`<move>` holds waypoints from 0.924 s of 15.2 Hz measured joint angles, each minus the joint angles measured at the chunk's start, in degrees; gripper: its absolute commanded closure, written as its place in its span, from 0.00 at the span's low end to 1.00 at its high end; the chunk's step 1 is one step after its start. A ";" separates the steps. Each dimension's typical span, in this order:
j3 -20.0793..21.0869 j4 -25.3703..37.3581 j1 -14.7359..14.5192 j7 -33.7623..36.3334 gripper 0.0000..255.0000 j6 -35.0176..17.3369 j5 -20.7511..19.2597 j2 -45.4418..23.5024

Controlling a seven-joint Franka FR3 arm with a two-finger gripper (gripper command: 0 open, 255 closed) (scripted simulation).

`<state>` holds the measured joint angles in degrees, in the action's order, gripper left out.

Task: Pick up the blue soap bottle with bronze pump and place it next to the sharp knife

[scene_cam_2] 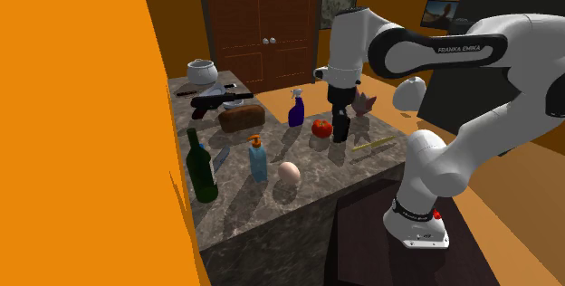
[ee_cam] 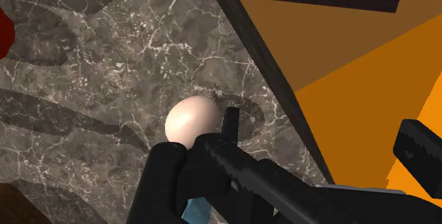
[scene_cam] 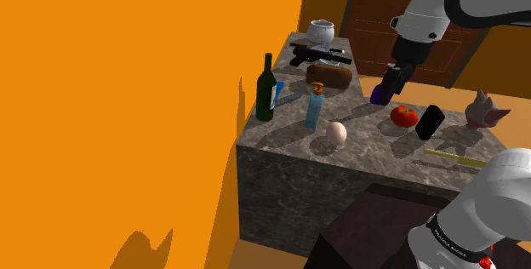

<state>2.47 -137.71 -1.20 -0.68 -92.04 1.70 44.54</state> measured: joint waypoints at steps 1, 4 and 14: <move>0.00 0.00 0.00 0.00 0.00 0.00 0.00 0.00; -0.84 0.32 0.31 -1.40 0.00 -3.76 -0.74 -3.35; -5.45 4.74 1.66 -8.79 0.00 -20.47 -3.05 -20.63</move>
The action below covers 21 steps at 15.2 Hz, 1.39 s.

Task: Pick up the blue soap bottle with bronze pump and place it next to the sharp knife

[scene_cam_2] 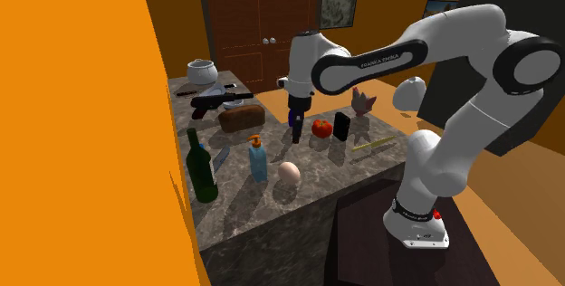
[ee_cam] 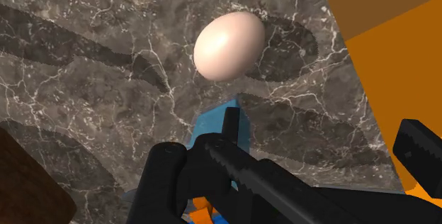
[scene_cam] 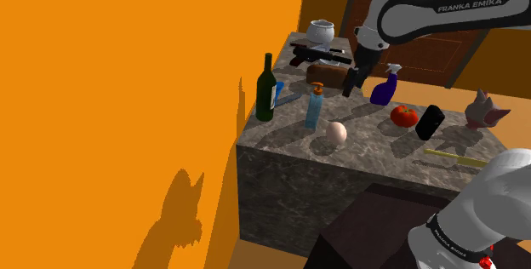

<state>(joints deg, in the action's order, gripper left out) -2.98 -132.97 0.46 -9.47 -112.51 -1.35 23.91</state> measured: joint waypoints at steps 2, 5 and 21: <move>-0.87 1.93 0.17 -1.54 0.00 -2.84 -0.02 -4.04; -1.90 5.61 0.30 -3.70 0.00 -6.45 0.31 -10.13; -3.76 17.20 1.17 -10.55 0.00 -17.87 3.67 -30.06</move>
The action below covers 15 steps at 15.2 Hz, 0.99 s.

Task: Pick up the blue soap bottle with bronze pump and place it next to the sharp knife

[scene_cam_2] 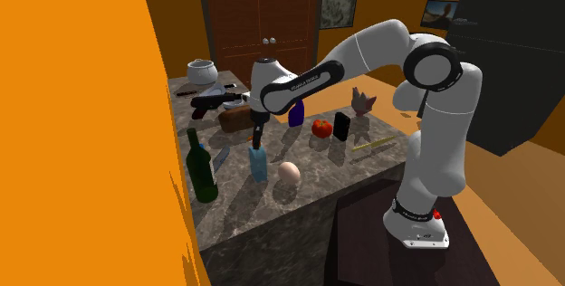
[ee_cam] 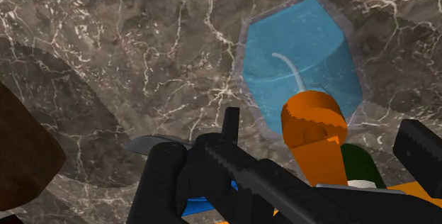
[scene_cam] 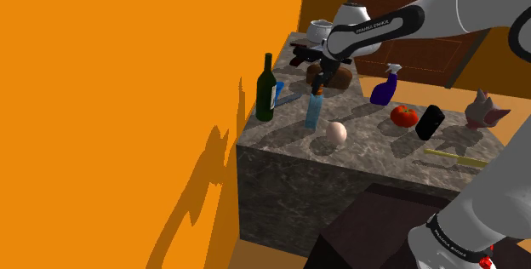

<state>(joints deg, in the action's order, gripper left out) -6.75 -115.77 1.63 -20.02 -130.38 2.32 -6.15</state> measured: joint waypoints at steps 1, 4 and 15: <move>0.01 -0.08 0.00 -0.02 0.00 -0.27 0.04 -0.18; 0.02 -0.11 -0.01 -0.02 0.00 -0.49 0.06 -0.35; 0.03 -0.05 -0.01 -0.02 1.00 -0.50 0.08 -0.36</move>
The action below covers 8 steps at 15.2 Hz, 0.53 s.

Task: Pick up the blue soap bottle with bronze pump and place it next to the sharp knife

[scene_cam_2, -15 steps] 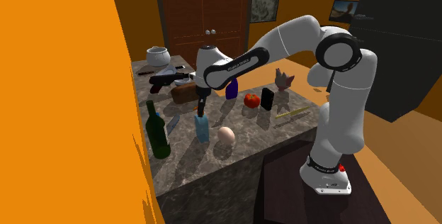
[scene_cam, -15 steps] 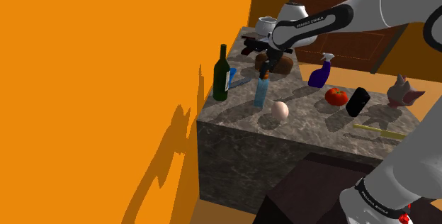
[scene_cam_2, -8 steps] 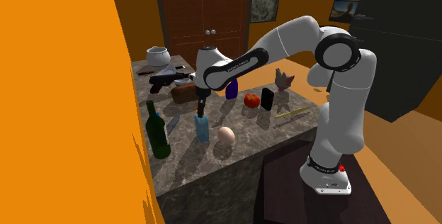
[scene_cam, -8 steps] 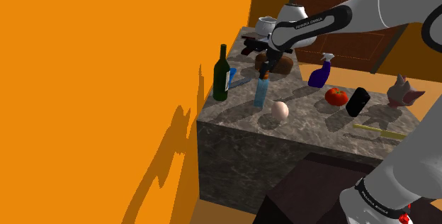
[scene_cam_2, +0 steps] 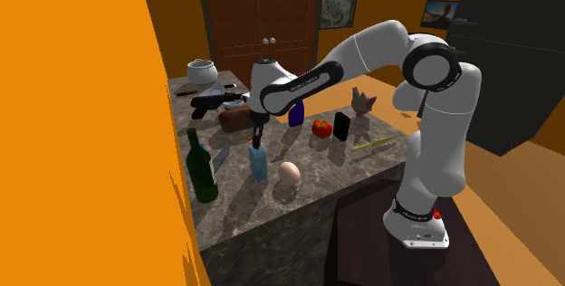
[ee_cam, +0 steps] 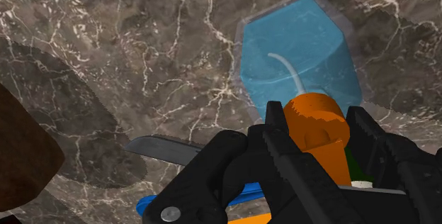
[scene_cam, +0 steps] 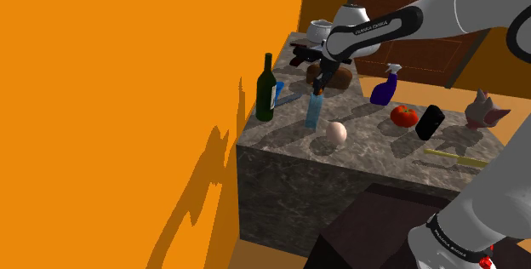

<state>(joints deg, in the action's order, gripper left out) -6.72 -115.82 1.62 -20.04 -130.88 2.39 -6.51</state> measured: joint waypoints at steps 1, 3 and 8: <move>0.00 0.00 0.00 0.00 1.00 0.00 0.00 0.00; -0.01 0.20 0.00 0.02 1.00 0.32 -0.03 0.08; -0.05 2.05 -0.02 0.25 1.00 3.62 -0.34 1.53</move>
<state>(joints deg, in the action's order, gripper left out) -6.77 -113.77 1.60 -19.79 -127.26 2.05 -4.98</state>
